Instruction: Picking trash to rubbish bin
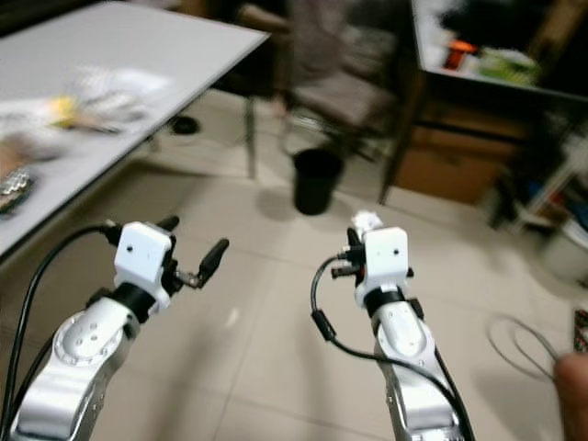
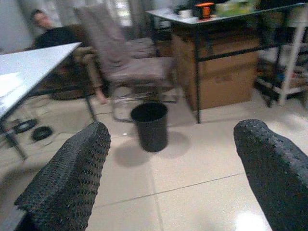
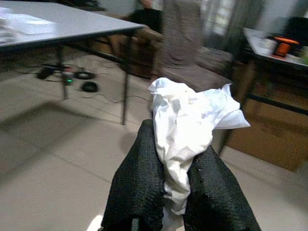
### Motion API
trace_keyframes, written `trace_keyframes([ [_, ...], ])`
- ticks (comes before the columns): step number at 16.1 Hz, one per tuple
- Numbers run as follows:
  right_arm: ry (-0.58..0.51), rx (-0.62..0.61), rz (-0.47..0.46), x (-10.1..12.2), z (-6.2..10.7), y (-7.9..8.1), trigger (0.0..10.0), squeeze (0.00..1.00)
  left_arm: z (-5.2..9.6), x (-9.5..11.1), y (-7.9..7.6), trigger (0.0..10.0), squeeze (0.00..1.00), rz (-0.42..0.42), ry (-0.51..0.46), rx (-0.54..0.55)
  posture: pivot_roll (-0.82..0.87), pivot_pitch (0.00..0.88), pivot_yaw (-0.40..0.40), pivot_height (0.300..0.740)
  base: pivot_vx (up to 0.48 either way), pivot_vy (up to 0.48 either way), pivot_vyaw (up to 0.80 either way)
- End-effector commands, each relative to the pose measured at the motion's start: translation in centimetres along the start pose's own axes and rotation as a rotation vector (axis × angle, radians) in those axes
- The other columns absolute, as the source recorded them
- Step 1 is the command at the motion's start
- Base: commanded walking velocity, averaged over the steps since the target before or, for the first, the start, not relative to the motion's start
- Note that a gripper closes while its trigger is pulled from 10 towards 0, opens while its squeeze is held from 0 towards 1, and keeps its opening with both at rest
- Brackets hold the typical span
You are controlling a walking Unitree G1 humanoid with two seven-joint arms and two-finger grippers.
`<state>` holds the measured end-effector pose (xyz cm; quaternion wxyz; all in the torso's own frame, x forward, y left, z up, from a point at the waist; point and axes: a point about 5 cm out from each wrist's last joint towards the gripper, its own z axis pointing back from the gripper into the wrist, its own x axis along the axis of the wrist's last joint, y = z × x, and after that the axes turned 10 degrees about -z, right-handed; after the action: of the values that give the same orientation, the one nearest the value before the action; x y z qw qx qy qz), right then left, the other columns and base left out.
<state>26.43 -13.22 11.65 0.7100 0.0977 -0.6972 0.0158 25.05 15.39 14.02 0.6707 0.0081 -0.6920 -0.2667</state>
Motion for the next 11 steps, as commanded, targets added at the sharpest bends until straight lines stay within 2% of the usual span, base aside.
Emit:
trace_keyframes([
  [1, 0.005, -0.035, 0.024, 0.1, 0.2, -1.1, 10.0, 0.0, -0.4, 0.5, -0.7, 10.0, 0.0, 0.006, -0.023, -0.028, -0.01, 0.04, -0.069, 0.74, 0.326, 0.0, -0.8],
  [4, 0.018, -0.035, 0.025, 0.0, 0.1, -1.1, 10.0, 0.0, -0.5, 0.4, -0.8, 10.0, 0.0, 0.005, -0.021, -0.032, -0.02, 0.042, -0.065, 0.74, 0.331, 0.0, -0.68],
  [11, 0.119, 0.031, 0.002, -1.4, -0.4, -0.3, 10.0, 0.0, -0.8, -1.0, -0.8, 10.0, 0.0, 0.011, 0.024, -0.023, -0.02, 0.043, -0.057, 0.74, 0.347, 0.0, 0.0],
])
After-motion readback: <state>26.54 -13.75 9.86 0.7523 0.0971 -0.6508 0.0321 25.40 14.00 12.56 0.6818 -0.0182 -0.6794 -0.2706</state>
